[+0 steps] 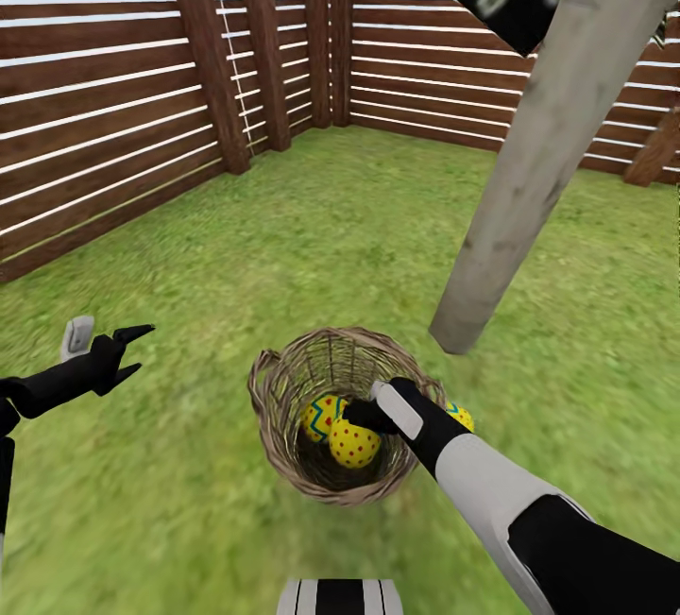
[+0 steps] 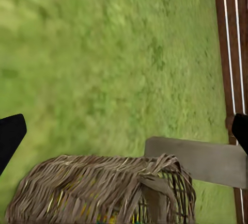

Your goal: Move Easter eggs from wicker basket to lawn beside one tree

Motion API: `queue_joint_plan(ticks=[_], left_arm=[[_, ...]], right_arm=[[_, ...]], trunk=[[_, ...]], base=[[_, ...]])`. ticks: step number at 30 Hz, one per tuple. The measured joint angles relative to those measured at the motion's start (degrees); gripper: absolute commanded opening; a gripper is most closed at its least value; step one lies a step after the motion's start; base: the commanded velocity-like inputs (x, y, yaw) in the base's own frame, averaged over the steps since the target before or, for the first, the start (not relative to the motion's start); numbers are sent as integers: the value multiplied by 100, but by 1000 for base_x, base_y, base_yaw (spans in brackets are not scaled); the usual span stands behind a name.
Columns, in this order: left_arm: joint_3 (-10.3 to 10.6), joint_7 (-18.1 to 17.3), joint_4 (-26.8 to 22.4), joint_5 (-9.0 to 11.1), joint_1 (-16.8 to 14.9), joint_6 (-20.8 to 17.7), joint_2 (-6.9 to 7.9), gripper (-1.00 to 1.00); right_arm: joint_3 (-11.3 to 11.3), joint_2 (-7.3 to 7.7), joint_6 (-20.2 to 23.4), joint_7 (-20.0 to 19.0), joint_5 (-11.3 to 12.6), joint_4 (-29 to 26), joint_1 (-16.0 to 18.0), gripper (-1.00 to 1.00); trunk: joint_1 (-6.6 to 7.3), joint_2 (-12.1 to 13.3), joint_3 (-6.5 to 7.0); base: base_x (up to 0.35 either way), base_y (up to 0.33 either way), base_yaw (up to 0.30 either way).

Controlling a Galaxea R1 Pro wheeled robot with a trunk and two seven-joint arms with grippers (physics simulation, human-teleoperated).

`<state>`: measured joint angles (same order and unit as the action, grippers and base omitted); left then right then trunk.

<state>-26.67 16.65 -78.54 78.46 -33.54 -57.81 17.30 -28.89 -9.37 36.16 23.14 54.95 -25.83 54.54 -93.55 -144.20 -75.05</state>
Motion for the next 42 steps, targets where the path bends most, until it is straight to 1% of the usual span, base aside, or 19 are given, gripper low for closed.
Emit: queue_joint_plan(ticks=[3, 10, 13, 14, 16, 18, 19, 20, 21, 22, 23, 25, 27, 29, 33, 34, 37, 39, 42], left_arm=[[1, -1, 6, 2, 0, 1, 6, 100], [4, -1, 2, 7, 0, -18, 10, 100], [1, -1, 0, 8, -1, -25, 26, 100], [1, -1, 0, 11, 0, -25, 28, 100], [0, 0, 0, 13, 1, -25, 28, 100], [2, 0, -1, 13, 0, -25, 29, 100], [3, 0, -1, 9, 2, -26, 29, 100], [7, -1, 0, 11, 1, -25, 24, 100], [9, -1, 0, 9, 1, -25, 15, 100], [9, -1, 0, 9, -1, -25, 9, 100], [15, -1, 5, 9, -1, -20, -1, 100], [17, 0, 8, 2, 0, -8, -6, 100], [18, 7, 15, 0, 1, 6, -11, 100], [18, 8, 17, 0, 1, 9, -14, 100], [18, 8, 17, -1, 1, 10, -15, 100], [18, 9, 38, -5, 2, 10, -15, 100], [24, 8, 258, -4, 2, 3, -6, 100], [26, 9, 299, -6, 2, 2, -5, 100], [27, 8, 307, -5, 2, 2, 10, 100]], right_arm=[[2, 23, 96, -114, 4, -87, -1, -100], [-29, 39, 519, -228, 24, -1714, -98, -100], [-33, 75, 543, -229, 27, -2362, -367, -100], [-31, 165, 697, -225, 97, -2702, -493, -100], [-15, 370, 1387, -216, 628, -3271, -711, -100], [-9, 864, 1631, -213, 1329, -4045, -965, -100], [-55, 1467, 1679, -213, 2307, -4959, -1183, -100], [-19, 1727, 1682, -218, 2567, -5405, -1241, -100], [14, 1907, 1692, -287, 2696, -5649, -1281, -100], [180, 1961, 1696, -664, 2735, -5719, -1288, -100], [364, 2121, 1772, -1620, 2763, -5745, -1290, -100], [437, 2546, 1834, -3080, 2872, -5723, -1298, -100], [451, 3070, 1853, -4727, 2848, -5683, -1327, -100], [454, 3425, 1863, -5718, 2816, -5667, -1379, -100], [468, 3765, 1880, -6050, 2756, -5671, -1423, -100], [471, 4044, 1895, -6072, 2765, -5671, -1423, -100], [471, 5136, 1901, -6083, 2726, -5659, -1424, -100], [459, 5964, 1896, -6083, 2298, -5614, -1423, -100], [452, 6853, 1894, -6086, 1528, -5596, -1426, -100]], trunk=[[8, 4, 67], [26, 13, 222], [34, 17, 288], [35, 19, 310], [38, 21, 354], [45, 24, 399], [49, 26, 421], [52, 27, 444], [54, 28, 466], [57, 29, 488], [60, 31, 510], [65, 33, 554], [70, 36, 598], [75, 39, 643], [85, 44, 732], [88, 45, 754], [96, 49, 821], [101, 52, 865], [109, 56, 932]], base=[[0, 0, 0], [0, 0, 0], [-26, 0, 0], [-231, 0, 0], [-307, 0, 0], [-89, 0, 0], [-7, 0, 0], [-1, 0, 0], [0, 0, 0], [0, 0, 0], [0, 0, 0], [0, 0, 0], [0, 0, 0], [0, 0, 0], [0, 0, 0], [0, 0, 0], [0, 0, 0], [0, 0, 0], [0, 0, 0]])
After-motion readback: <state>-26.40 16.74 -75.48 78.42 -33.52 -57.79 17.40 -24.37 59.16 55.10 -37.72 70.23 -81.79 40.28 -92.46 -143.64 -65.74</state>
